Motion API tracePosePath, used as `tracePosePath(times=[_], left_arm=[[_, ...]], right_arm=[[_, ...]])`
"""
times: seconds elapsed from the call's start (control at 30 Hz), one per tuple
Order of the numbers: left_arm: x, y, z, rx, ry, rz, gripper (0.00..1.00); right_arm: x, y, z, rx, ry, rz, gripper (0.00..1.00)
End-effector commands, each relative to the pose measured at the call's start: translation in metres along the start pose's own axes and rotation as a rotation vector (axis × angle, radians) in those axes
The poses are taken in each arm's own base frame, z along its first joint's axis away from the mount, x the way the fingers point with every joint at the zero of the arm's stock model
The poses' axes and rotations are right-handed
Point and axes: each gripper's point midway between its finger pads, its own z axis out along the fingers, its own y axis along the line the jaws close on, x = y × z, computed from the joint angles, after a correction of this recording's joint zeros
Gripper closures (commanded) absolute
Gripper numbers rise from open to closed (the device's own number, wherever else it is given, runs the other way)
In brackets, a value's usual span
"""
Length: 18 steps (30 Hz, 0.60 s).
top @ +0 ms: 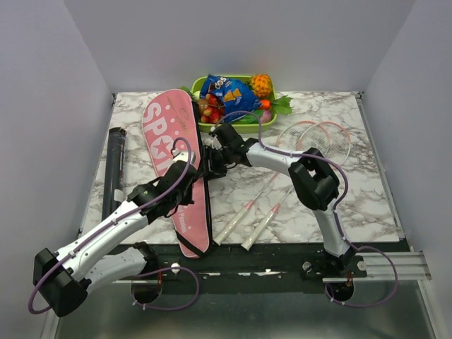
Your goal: Pack up the badminton gear
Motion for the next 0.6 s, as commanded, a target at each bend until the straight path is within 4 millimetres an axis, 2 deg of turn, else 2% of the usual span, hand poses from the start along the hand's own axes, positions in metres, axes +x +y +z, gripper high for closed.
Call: tracePosePath(times=[0.0,0.03,0.13,0.17,0.27,0.3,0.4,0.43,0.57], left_arm=[[-0.004,-0.001,0.0,-0.007,-0.007,0.008,1.0],[-0.005,-0.002,0.0,-0.002,-0.008,0.009,1.0],[-0.008,-0.005,0.0,0.008,-0.014,0.012,1.0],[-0.01,-0.006,-0.001,0.014,-0.019,0.015,1.0],[-0.016,-0.008,-0.005,0.03,-0.044,0.018,1.0],[-0.018,-0.007,-0.006,0.031,-0.052,0.017,1.0],[-0.023,-0.003,-0.011,0.022,-0.087,0.007,1.0],[-0.025,-0.002,-0.012,0.015,-0.098,0.007,1.0],[-0.029,0.005,-0.016,-0.005,-0.132,0.005,1.0]], right_arm=[[-0.003,0.015,0.006,-0.048,0.008,-0.029,0.42],[-0.004,0.018,0.007,-0.058,0.01,-0.033,0.44],[-0.004,0.018,0.011,-0.073,0.023,-0.04,0.83],[-0.008,0.022,0.011,-0.081,0.014,-0.063,0.99],[-0.024,0.037,-0.004,-0.101,-0.062,-0.152,1.0],[-0.033,0.051,-0.019,-0.115,-0.108,-0.19,0.99],[-0.05,0.06,-0.039,-0.086,-0.202,-0.276,0.99],[-0.057,0.07,-0.053,-0.084,-0.245,-0.301,1.0],[-0.073,0.09,-0.084,-0.087,-0.352,-0.364,0.99]])
